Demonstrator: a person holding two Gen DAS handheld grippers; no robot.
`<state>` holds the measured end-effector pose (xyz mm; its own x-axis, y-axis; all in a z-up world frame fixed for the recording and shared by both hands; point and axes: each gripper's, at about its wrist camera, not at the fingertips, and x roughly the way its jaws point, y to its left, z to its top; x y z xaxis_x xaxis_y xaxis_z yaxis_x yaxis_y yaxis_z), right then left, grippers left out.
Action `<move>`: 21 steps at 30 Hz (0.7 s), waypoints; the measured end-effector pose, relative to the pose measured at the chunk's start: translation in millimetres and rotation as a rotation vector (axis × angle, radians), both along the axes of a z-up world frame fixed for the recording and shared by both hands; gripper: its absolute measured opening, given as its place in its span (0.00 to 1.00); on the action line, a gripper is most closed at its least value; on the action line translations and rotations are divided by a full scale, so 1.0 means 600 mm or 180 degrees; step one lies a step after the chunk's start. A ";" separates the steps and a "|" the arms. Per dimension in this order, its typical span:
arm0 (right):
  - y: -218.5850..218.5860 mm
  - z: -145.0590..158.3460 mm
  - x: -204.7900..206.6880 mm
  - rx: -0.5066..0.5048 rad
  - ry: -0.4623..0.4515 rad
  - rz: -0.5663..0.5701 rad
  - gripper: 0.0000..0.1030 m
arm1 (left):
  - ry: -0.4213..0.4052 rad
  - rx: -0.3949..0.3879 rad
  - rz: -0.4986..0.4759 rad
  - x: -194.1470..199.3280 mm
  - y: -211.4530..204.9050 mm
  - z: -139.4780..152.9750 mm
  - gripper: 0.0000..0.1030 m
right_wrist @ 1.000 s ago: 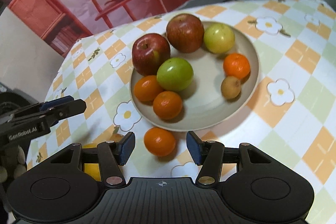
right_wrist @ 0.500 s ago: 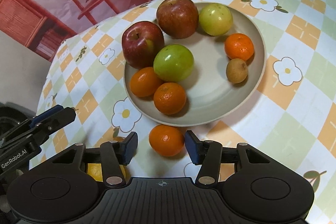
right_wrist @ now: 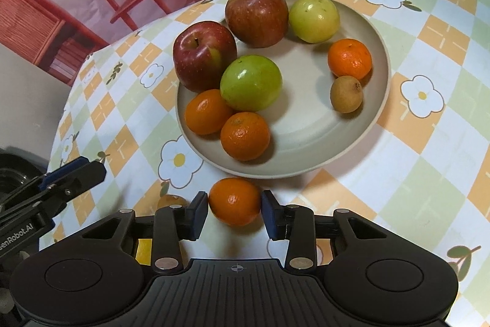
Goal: Organize fruits
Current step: 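Grasp the kiwi beside the plate with the left gripper while the right gripper grasps a tangerine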
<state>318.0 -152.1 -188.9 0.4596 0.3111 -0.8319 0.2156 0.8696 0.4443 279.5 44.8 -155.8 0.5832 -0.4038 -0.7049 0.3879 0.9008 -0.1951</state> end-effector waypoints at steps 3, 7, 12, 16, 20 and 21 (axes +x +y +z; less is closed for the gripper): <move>-0.005 0.005 -0.006 0.0040 -0.0052 0.0012 0.34 | 0.0076 0.0025 -0.0055 0.000 -0.007 -0.002 0.47; -0.014 0.011 -0.015 0.0078 -0.0123 0.0011 0.34 | 0.0190 0.0060 -0.0133 0.001 -0.017 -0.009 0.47; -0.030 0.016 -0.029 0.0140 -0.0199 -0.0033 0.34 | 0.0454 0.0038 -0.0162 0.012 -0.026 -0.021 0.47; -0.041 0.015 -0.039 0.0173 -0.0243 -0.0076 0.34 | 0.0543 0.0142 -0.0245 0.016 -0.046 -0.024 0.47; -0.050 0.014 -0.050 0.0177 -0.0296 -0.0089 0.34 | 0.0637 0.0297 -0.0328 0.019 -0.067 -0.029 0.47; -0.053 0.014 -0.053 0.0184 -0.0313 -0.0092 0.34 | 0.0655 0.0354 -0.0345 0.021 -0.073 -0.031 0.47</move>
